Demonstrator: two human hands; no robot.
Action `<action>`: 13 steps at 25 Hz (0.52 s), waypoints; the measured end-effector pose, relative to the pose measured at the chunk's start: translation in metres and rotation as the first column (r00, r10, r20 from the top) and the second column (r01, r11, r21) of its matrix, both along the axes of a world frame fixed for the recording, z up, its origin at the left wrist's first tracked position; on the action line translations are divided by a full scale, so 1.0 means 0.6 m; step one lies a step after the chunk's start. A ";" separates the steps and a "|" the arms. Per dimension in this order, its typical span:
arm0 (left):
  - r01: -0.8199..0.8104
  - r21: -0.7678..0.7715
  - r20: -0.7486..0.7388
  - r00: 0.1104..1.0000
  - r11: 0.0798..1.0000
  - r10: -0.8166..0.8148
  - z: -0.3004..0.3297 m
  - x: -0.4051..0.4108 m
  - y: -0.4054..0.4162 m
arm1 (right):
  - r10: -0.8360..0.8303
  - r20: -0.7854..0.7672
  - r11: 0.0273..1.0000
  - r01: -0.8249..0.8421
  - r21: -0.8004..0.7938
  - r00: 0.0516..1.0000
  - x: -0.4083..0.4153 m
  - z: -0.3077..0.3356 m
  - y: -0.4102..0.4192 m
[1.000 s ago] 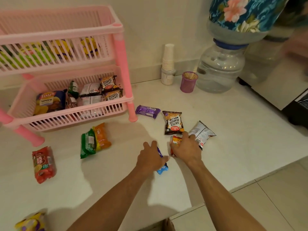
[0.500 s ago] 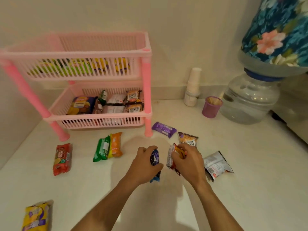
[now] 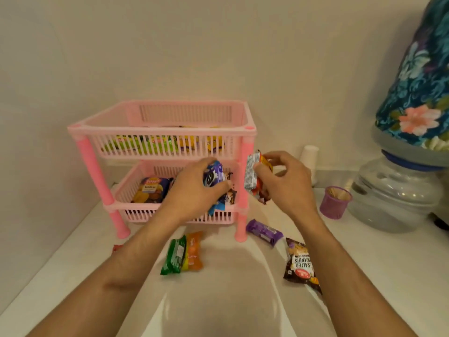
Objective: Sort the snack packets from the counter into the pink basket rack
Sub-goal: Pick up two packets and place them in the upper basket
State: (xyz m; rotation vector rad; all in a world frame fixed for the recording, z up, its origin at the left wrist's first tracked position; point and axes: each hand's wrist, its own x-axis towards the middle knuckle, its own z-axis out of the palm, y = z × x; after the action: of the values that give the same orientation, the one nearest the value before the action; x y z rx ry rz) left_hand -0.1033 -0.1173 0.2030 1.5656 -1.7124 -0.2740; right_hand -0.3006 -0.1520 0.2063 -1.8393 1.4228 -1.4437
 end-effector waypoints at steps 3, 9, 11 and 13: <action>0.024 -0.027 -0.092 0.995 0.999 -0.027 0.074 0.031 -0.033 | -0.018 0.009 0.998 0.018 -0.067 1.000 0.022 0.073 -0.031; -0.036 -0.048 -0.105 0.994 0.998 0.031 0.193 0.088 -0.149 | -0.035 0.010 0.996 0.036 -0.084 0.999 0.067 0.176 -0.108; -0.079 -0.018 -0.001 0.997 0.997 0.079 0.210 0.103 -0.193 | -0.026 0.015 0.998 0.027 -0.053 1.000 0.081 0.200 -0.141; -0.097 0.048 0.140 0.986 0.994 0.090 0.210 0.113 -0.231 | -0.019 0.000 0.999 0.019 -0.029 1.000 0.096 0.219 -0.175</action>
State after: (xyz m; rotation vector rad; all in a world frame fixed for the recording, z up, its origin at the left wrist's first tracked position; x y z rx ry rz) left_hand -0.0356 -0.2562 0.3291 1.7348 -1.7429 -0.1696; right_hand -0.2433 -0.2572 0.3380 -1.8478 1.4310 -1.4806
